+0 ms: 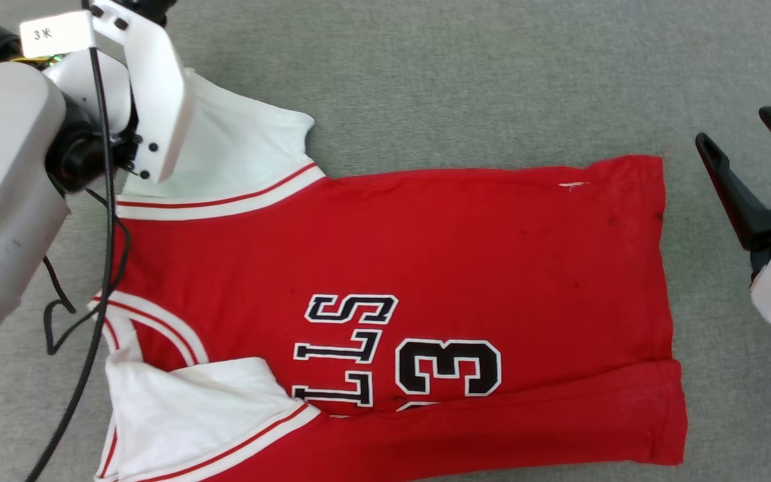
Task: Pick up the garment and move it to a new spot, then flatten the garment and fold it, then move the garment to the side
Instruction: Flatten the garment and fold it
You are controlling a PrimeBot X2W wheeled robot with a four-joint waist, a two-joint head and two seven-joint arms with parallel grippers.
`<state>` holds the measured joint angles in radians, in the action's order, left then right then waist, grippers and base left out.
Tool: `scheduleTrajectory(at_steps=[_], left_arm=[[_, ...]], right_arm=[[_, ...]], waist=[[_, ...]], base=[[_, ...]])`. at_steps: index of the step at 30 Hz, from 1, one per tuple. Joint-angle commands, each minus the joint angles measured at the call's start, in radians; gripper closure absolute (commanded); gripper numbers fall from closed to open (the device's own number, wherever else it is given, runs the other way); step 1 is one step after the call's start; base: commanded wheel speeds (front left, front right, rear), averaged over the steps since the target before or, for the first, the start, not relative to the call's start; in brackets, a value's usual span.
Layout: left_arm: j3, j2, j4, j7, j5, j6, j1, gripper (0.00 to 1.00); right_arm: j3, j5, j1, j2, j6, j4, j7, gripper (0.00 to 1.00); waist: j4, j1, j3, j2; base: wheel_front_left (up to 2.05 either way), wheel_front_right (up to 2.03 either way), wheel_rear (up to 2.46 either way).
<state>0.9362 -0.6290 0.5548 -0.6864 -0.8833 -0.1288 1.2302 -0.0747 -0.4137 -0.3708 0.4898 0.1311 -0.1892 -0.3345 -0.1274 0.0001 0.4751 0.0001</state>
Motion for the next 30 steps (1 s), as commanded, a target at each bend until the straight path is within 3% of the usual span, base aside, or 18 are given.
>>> scheduleTrajectory(at_steps=[1,8,14,19,30], left_arm=[[0.007,-0.002,-0.009,0.008,-0.006,0.0,-0.019,1.0],[0.049,-0.01,-0.079,0.052,-0.02,-0.001,-0.019,1.0],[0.071,-0.005,-0.124,0.083,-0.033,-0.001,-0.002,1.0],[0.087,-0.001,-0.145,0.1,-0.035,-0.001,0.015,1.0],[0.128,-0.001,-0.155,0.128,-0.049,-0.001,0.052,1.0]], right_arm=[[-0.015,-0.023,-0.027,0.023,-0.001,0.005,-0.033,0.0],[-0.147,-0.15,-0.156,0.164,-0.001,0.08,-0.332,0.0],[-0.264,-0.205,-0.25,0.207,-0.001,0.177,-0.5,0.0],[-0.354,-0.202,-0.314,0.197,-0.001,0.269,-0.536,0.0],[-0.592,-0.203,-0.337,0.158,0.0,0.508,-0.496,0.0]], waist=[[0.02,-0.0001,-0.017,-0.0001],[0.062,-0.0001,-0.034,-0.0001],[0.093,-0.0001,-0.023,-0.0001],[0.113,-0.0001,-0.005,-0.0001],[0.132,-0.0001,0.025,-0.0001]], base=[[0.0,0.0,0.0],[0.0,0.0,0.0],[0.0,0.0,0.0],[0.0,0.0,0.0],[0.0,0.0,0.0]])
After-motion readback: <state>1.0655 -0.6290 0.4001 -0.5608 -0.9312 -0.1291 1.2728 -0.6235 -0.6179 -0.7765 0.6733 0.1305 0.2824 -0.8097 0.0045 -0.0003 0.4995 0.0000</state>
